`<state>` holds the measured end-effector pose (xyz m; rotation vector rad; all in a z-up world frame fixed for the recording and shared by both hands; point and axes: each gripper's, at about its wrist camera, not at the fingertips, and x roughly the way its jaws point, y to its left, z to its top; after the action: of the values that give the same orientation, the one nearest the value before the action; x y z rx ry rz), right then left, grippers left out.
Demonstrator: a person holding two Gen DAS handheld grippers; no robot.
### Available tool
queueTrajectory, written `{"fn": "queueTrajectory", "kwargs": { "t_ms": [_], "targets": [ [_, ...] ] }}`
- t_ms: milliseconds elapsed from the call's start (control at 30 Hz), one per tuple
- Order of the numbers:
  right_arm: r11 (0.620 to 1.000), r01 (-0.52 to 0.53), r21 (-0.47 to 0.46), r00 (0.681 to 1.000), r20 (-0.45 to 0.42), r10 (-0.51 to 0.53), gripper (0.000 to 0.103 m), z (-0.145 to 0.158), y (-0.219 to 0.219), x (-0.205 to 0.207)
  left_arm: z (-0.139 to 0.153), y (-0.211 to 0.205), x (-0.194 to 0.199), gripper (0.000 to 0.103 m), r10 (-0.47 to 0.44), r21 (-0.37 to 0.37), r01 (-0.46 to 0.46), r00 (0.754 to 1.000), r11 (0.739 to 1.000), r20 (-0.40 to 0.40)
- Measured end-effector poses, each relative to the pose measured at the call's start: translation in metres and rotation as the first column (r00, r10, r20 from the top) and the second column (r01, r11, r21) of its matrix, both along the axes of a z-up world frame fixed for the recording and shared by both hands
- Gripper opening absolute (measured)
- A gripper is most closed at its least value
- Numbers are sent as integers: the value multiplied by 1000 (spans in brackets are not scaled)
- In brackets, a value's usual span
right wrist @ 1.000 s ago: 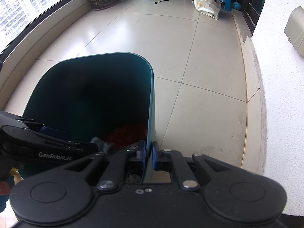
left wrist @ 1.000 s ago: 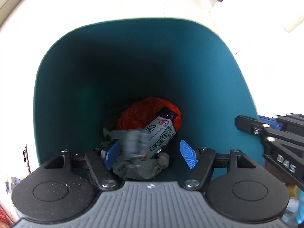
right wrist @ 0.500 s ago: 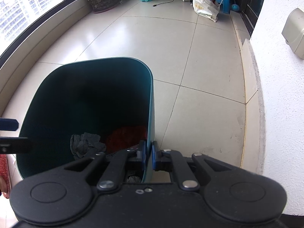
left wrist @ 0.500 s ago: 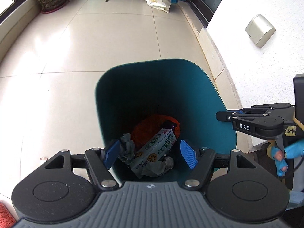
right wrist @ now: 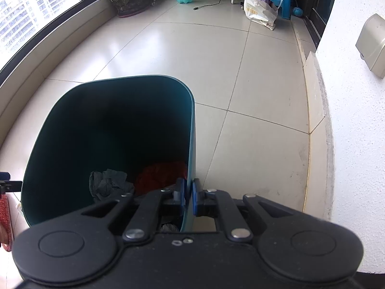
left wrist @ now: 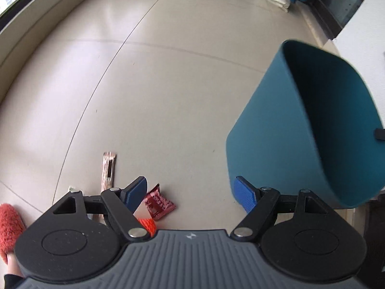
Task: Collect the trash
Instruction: 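Lower the left gripper onto the red snack packet and close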
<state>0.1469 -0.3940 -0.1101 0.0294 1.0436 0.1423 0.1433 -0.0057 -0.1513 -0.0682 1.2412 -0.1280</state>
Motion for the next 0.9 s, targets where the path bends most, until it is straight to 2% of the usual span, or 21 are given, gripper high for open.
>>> {"fn": "queueTrajectory", "kwargs": {
  "t_ms": [67, 200, 400, 533, 700, 833, 900],
  "targets": [
    [1000, -5, -10, 1000, 1, 5, 6, 0, 2, 1, -33, 7, 6, 79, 66, -2, -66, 995, 998, -75],
    [1000, -12, -28, 1000, 3, 12, 7, 0, 5, 1, -90, 24, 18, 79, 197, -27, -206, 961, 978, -193],
    [999, -25, -48, 1000, 6, 26, 7, -1, 8, 2, -146, 43, 28, 79, 282, -70, -307, 928, 949, -244],
    [998, -34, -53, 999, 6, 35, 7, -2, 9, 2, -181, 56, 30, 79, 334, -66, -365, 901, 929, -278],
    [998, -41, -57, 999, -5, 41, 8, -6, 9, 5, -200, 58, 33, 79, 341, -41, -367, 896, 929, -285],
    [997, -40, -63, 999, -11, 39, 8, -7, 10, 7, -208, 53, 32, 78, 328, -23, -348, 902, 937, -279],
    [997, -40, -66, 999, -12, 39, 8, -8, 11, 7, -208, 51, 32, 77, 321, 16, -329, 907, 944, -272]
  ]
}}
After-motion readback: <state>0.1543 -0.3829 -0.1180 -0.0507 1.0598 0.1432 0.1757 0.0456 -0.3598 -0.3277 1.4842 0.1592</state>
